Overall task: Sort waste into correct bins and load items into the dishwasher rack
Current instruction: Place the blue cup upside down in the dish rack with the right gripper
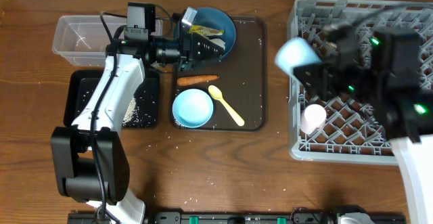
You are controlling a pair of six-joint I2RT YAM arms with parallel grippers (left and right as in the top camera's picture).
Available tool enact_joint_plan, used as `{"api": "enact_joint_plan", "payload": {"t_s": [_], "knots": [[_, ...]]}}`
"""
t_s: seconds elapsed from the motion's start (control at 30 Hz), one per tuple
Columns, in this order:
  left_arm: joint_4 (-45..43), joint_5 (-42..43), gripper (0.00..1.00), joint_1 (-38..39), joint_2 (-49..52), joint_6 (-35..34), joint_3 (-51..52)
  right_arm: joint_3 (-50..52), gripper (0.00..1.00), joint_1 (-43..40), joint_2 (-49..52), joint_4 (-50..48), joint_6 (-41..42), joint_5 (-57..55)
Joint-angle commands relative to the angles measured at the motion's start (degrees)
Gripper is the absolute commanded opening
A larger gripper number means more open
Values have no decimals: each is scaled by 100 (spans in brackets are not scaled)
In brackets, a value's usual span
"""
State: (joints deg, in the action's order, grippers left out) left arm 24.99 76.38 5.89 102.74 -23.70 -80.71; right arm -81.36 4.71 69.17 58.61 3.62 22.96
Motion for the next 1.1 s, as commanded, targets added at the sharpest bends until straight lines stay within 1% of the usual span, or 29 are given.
{"api": "enact_joint_plan", "payload": {"t_s": [0.0,0.07,0.23,0.33,0.4,0.53,0.67,0.77,0.93,1.03,1.07], "knots": [[232,-1357,41,-7,-63,251,-15,-11,43,-404,-175,538,737,-1366],[485,-2002,43,-7,-63,380,-15,-11,46,-680,-175,914,796,-1556],[1266,-3694,44,-7,-63,634,-15,-11,47,-1370,120,1661,903,-2017],[1655,-4538,43,-7,-63,636,-15,-11,46,-1694,424,1902,901,-2212],[1810,-4900,44,-7,-63,636,-15,-11,46,-1858,691,1954,901,-2417],[1910,-5219,44,-7,-63,678,-15,-11,45,-1987,1268,1928,828,-2420],[1915,-5248,43,-7,-63,785,-15,-11,45,-1985,1891,1808,811,-2365],[1919,-5248,43,-7,-63,785,-15,-11,44,-1985,2284,1727,640,-2063],[1954,-5250,43,-7,-63,793,-15,-11,44,-1974,2732,1703,553,-1965],[1958,-5250,44,-7,-63,870,-15,-11,46,-1965,2916,1716,553,-1950],[1961,-5248,43,-7,-63,870,-15,-11,49,-1965,2955,1725,553,-1950]]}}
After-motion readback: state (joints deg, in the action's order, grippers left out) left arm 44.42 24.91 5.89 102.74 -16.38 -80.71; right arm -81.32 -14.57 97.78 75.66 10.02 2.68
